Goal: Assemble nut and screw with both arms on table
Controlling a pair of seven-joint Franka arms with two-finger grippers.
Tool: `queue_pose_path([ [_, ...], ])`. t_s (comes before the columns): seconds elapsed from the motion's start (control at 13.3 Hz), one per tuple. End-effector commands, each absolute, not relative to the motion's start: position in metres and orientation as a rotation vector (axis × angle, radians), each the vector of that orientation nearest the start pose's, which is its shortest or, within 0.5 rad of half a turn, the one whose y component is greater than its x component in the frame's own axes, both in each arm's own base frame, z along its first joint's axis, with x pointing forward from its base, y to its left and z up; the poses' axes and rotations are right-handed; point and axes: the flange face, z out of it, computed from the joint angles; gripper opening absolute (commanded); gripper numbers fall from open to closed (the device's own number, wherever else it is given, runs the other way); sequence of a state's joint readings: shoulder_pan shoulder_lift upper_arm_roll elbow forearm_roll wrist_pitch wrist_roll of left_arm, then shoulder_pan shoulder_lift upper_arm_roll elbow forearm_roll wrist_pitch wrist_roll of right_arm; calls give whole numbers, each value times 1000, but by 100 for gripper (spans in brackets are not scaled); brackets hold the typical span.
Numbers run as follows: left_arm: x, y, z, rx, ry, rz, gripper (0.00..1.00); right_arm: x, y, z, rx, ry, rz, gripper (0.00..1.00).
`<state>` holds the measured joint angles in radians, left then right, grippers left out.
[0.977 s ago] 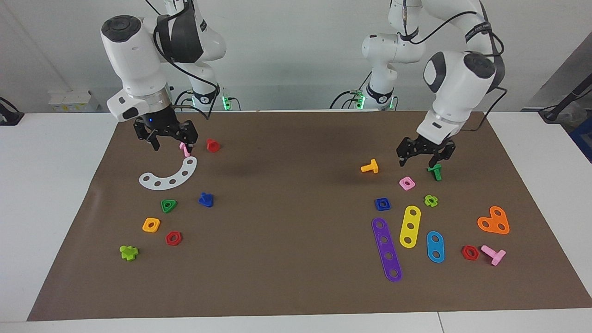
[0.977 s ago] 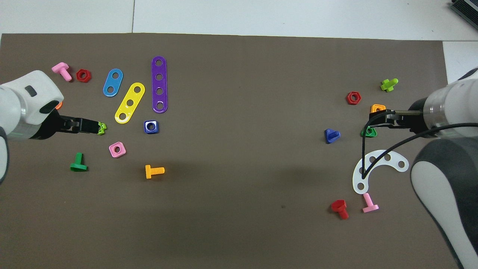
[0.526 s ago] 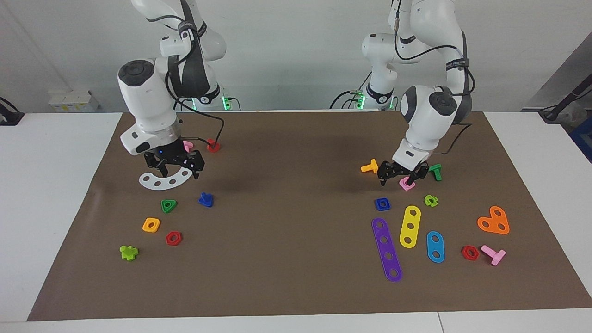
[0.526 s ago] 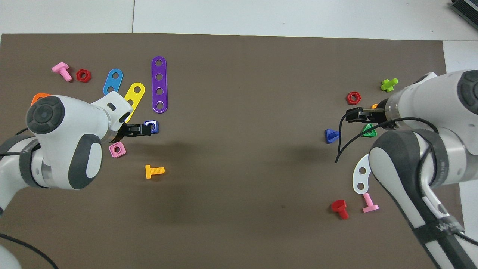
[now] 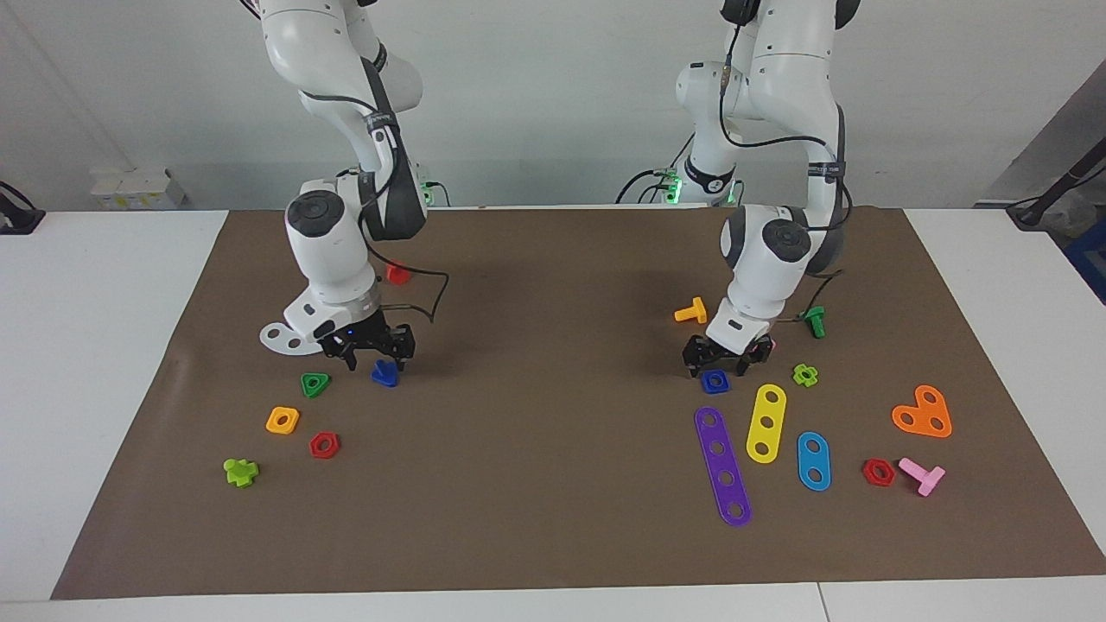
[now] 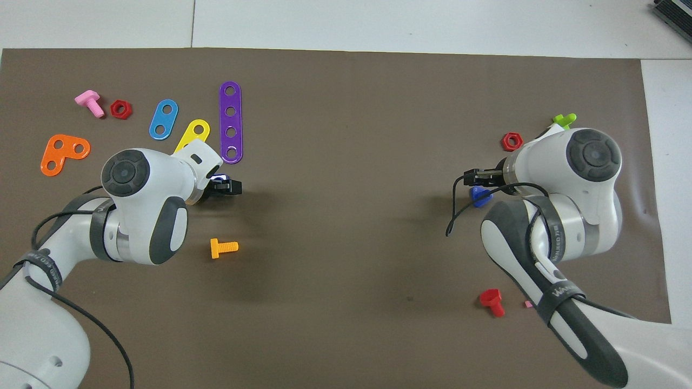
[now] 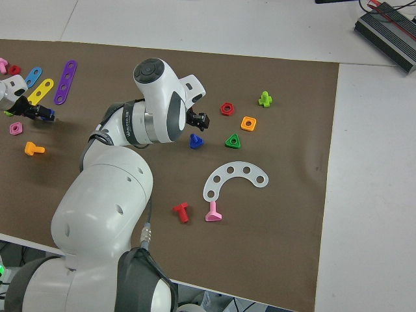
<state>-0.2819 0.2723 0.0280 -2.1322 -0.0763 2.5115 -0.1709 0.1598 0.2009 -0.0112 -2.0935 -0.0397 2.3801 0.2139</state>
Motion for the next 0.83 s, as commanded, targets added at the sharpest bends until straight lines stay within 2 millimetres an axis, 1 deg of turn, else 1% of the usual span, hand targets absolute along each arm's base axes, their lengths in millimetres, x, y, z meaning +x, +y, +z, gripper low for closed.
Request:
queue_pose_path([
  [0.0, 567, -145, 294, -3208, 9, -165, 84, 560, 81, 322, -3134, 31, -167, 71],
  [0.08, 565, -145, 293, -3206, 8, -139, 73, 560, 80, 322, -3135, 31, -165, 70],
  [0.15, 564, -145, 292, -3204, 6, -107, 59, 559, 83, 323, -3135, 34, -158, 65],
  [0.23, 563, -145, 291, -3203, 4, -92, 41, 558, 83, 323, -3136, 34, -151, 54],
  [0.3, 563, -145, 292, -3203, 2, -94, 23, 558, 83, 323, -3137, 27, -146, 33],
  [0.38, 563, -146, 292, -3201, 5, -78, 0, 558, 83, 323, -3137, 24, -149, 12],
  [0.45, 567, -148, 299, -3202, 8, -62, 0, 558, 82, 324, -3138, 18, -151, 1],
  [0.68, 576, -150, 313, -3200, 12, -20, 0, 560, 75, 328, -3139, -30, -168, 0],
  [0.75, 580, -152, 319, -3201, 14, -15, 0, 561, 76, 329, -3138, -28, -173, 0],
])
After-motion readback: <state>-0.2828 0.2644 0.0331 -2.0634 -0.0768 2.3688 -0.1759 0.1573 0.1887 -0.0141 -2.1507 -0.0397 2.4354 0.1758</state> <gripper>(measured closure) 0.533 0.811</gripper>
